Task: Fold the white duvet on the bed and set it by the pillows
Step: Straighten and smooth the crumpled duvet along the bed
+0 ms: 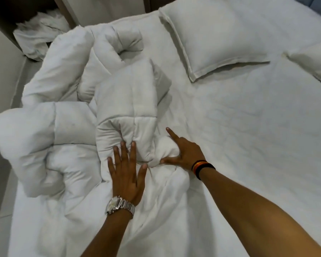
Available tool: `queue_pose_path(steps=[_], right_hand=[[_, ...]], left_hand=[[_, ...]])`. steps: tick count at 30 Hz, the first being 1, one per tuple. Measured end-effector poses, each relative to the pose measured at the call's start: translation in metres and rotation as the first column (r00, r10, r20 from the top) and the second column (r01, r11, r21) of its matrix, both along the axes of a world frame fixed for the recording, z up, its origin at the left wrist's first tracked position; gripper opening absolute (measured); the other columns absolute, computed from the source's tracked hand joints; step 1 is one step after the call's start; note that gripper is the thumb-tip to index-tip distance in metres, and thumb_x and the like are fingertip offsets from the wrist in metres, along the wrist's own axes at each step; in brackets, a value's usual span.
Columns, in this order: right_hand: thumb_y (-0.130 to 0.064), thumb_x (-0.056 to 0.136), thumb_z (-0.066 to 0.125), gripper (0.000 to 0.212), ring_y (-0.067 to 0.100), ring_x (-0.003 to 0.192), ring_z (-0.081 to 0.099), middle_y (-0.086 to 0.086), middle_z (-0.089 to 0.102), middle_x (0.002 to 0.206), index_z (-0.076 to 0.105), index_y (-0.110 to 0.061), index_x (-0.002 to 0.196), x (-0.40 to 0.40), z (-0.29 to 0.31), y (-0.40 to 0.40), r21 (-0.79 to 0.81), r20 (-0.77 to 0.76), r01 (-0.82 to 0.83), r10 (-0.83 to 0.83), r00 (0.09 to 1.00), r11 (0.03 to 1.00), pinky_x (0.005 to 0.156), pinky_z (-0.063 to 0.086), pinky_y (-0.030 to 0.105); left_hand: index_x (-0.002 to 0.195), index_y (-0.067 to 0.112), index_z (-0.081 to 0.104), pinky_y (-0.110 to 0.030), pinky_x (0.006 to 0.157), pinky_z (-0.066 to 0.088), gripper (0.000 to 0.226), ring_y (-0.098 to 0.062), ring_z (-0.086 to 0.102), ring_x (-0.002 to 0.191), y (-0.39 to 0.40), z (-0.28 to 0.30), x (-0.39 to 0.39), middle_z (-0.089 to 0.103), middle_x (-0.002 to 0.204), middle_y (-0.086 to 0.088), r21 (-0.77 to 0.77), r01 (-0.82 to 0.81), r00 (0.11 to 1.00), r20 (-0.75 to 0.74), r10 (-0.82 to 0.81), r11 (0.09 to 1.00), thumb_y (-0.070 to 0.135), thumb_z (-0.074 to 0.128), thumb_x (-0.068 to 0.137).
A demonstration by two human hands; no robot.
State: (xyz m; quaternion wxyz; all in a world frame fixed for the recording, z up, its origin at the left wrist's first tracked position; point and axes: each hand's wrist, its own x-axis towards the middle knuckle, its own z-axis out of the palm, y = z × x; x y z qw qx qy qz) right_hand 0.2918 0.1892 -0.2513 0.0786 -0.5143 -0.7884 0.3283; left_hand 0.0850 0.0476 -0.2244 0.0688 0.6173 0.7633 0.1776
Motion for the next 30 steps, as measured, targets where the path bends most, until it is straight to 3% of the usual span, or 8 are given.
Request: queue_pose_path(steps=[5, 11, 17, 20, 23, 27, 28, 30], right_hand=[[-0.079, 0.061, 0.082, 0.121, 0.019, 0.125, 0.062, -0.009, 0.061, 0.145, 0.008, -0.066, 0.156, 0.054, 0.054, -0.065, -0.165, -0.155, 0.095, -0.121, 0.980, 0.982, 0.104, 0.049, 0.031], [-0.076, 0.061, 0.084, 0.122, 0.016, 0.137, 0.054, -0.019, 0.046, 0.158, 0.005, -0.070, 0.153, 0.134, 0.099, -0.177, -0.250, -0.180, 0.192, -0.240, 0.954, 0.949, 0.107, 0.041, 0.024], [-0.077, 0.061, 0.085, 0.120, 0.011, 0.137, 0.049, -0.024, 0.044, 0.151, 0.010, -0.068, 0.154, 0.188, 0.118, -0.280, -0.302, -0.198, 0.238, -0.305, 0.932, 0.923, 0.109, 0.041, 0.025], [-0.076, 0.061, 0.085, 0.115, 0.005, 0.127, 0.049, -0.028, 0.046, 0.144, 0.016, -0.068, 0.154, 0.232, 0.108, -0.324, -0.323, -0.191, 0.288, -0.360, 0.913, 0.902, 0.104, 0.042, 0.023], [-0.071, 0.061, 0.089, 0.109, 0.005, 0.124, 0.050, -0.033, 0.049, 0.137, 0.027, -0.065, 0.151, 0.288, 0.083, -0.370, -0.379, -0.188, 0.363, -0.455, 0.871, 0.851, 0.102, 0.043, 0.028], [-0.077, 0.062, 0.081, 0.103, 0.016, 0.116, 0.059, -0.012, 0.063, 0.138, 0.041, -0.050, 0.153, 0.325, 0.041, -0.423, -0.394, -0.074, 0.514, -0.584, 0.808, 0.762, 0.100, 0.049, 0.036], [-0.084, 0.061, 0.077, 0.108, 0.020, 0.116, 0.061, -0.007, 0.063, 0.140, 0.039, -0.047, 0.156, 0.326, 0.033, -0.432, -0.379, -0.051, 0.530, -0.589, 0.807, 0.759, 0.100, 0.051, 0.039], [-0.100, 0.055, 0.061, 0.125, 0.030, 0.130, 0.055, 0.003, 0.056, 0.149, 0.029, -0.041, 0.161, 0.312, 0.021, -0.441, -0.352, 0.002, 0.561, -0.599, 0.801, 0.749, 0.107, 0.048, 0.050]], left_hand=[[0.168, 0.037, 0.006, -0.057, 0.128, 0.003, 0.070, -0.024, 0.000, 0.164, -0.012, 0.021, 0.011, 0.005, 0.177, 0.001, -0.065, 0.030, 0.999, 0.042, -0.027, 0.997, 0.065, 0.008, 0.104], [0.166, 0.045, -0.004, -0.055, 0.128, 0.000, 0.071, -0.026, 0.001, 0.163, -0.034, 0.047, 0.066, -0.002, 0.177, 0.007, -0.156, 0.245, 0.969, 0.082, -0.234, 0.957, 0.070, -0.006, 0.099], [0.165, 0.046, -0.003, -0.054, 0.129, 0.006, 0.076, -0.030, 0.004, 0.163, -0.090, 0.057, 0.162, -0.005, 0.177, 0.000, -0.255, 0.406, 0.906, 0.238, -0.350, 0.878, 0.073, -0.007, 0.094], [0.165, 0.047, -0.003, -0.054, 0.128, 0.010, 0.071, -0.032, 0.006, 0.163, -0.127, 0.043, 0.205, -0.005, 0.177, 0.002, -0.306, 0.451, 0.884, 0.282, -0.373, 0.838, 0.069, -0.001, 0.097], [0.166, 0.045, 0.002, -0.052, 0.128, 0.014, 0.082, -0.034, 0.008, 0.162, -0.165, 0.024, 0.253, -0.002, 0.177, 0.002, -0.385, 0.531, 0.845, 0.306, -0.438, 0.755, 0.077, -0.008, 0.092], [0.167, 0.041, 0.004, -0.052, 0.129, 0.002, 0.100, -0.032, 0.008, 0.162, -0.219, 0.001, 0.293, 0.003, 0.177, 0.003, -0.524, 0.575, 0.812, 0.267, -0.519, 0.629, 0.077, -0.022, 0.077], [0.168, 0.039, 0.007, -0.052, 0.129, -0.004, 0.101, -0.031, 0.008, 0.162, -0.235, -0.002, 0.291, 0.006, 0.177, 0.002, -0.519, 0.560, 0.821, 0.240, -0.518, 0.646, 0.075, -0.024, 0.079], [0.168, 0.033, 0.018, -0.050, 0.127, -0.011, 0.093, -0.032, 0.009, 0.163, -0.264, 0.000, 0.264, 0.012, 0.176, -0.003, -0.423, 0.485, 0.868, 0.127, -0.479, 0.765, 0.072, -0.019, 0.091]])
